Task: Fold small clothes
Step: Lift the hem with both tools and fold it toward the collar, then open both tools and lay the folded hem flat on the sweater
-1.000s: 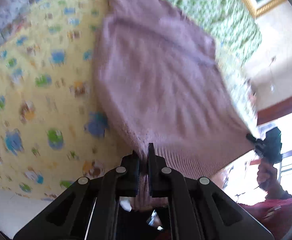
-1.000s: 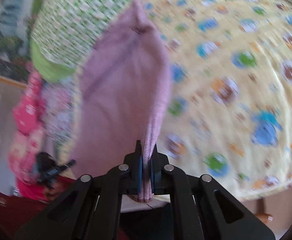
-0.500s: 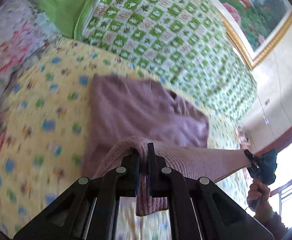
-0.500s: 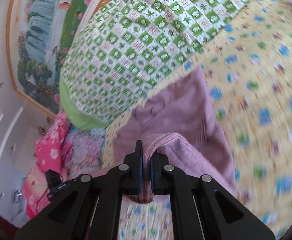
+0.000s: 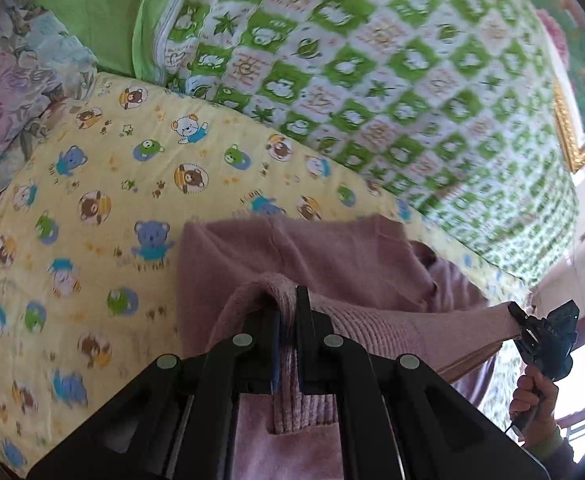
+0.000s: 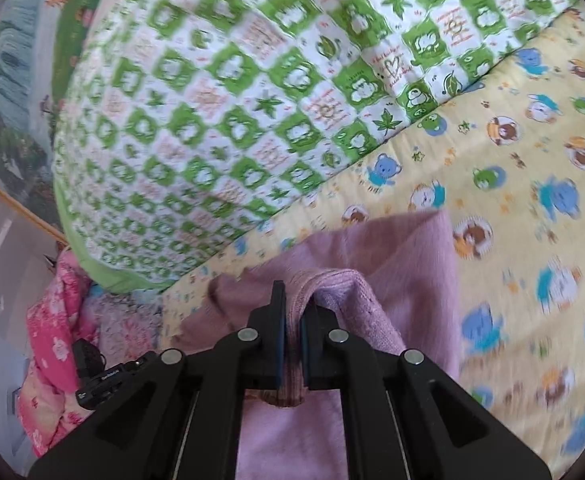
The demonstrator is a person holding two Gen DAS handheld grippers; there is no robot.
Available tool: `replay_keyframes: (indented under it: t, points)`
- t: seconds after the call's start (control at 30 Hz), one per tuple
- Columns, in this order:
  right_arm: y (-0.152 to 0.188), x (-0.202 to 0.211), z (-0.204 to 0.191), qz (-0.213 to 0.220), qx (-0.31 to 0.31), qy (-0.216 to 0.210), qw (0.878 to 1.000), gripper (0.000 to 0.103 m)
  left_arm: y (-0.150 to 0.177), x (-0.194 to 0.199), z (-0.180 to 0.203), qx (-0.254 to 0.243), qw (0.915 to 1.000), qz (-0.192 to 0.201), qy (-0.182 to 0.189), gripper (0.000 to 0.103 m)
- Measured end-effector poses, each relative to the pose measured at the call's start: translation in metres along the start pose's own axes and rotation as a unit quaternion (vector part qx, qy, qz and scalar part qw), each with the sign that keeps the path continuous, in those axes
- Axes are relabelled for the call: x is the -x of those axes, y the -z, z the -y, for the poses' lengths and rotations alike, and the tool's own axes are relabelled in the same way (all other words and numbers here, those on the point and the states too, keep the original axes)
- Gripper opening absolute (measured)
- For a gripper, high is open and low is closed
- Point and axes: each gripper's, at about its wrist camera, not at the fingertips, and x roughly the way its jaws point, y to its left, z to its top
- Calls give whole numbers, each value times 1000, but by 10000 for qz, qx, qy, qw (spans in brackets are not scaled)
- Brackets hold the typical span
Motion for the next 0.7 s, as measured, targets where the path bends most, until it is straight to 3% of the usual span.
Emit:
replay_keyframes:
  t: [0.23,0.43,0.47,0.53,0.57,0.6,0.67,0.7]
  points:
    - [-12,-43,28,-212,-157,381,9989,8,-15,-60,-13,270,9979,-403,-418,5]
    - [-18,-40,35,-245,-543,279,9978,14,-21,-59,-15,375,9980,-462,-200,9]
    - [-18,-34,34,-151,-557,229,9981,19,-22,-52,-14,379,9984,-407,-108,11]
    - [-22,-18,29,149,-561,201,9981,38,-24,-38,-11,333,9989,-317,-31,13]
    - [-24,-11,27,298,-562,204,9978,52,-25,-30,-9,280,9993,-228,-41,19]
    - [-25,-3,24,432,-547,199,9974,55,-27,-24,-6,222,9996,-138,-136,24]
    - [-26,8,16,510,-461,106,9976,55,-31,-8,-1,137,9996,61,-226,46]
    - [-23,12,11,513,-373,55,9980,55,-31,2,1,103,9996,163,-207,46]
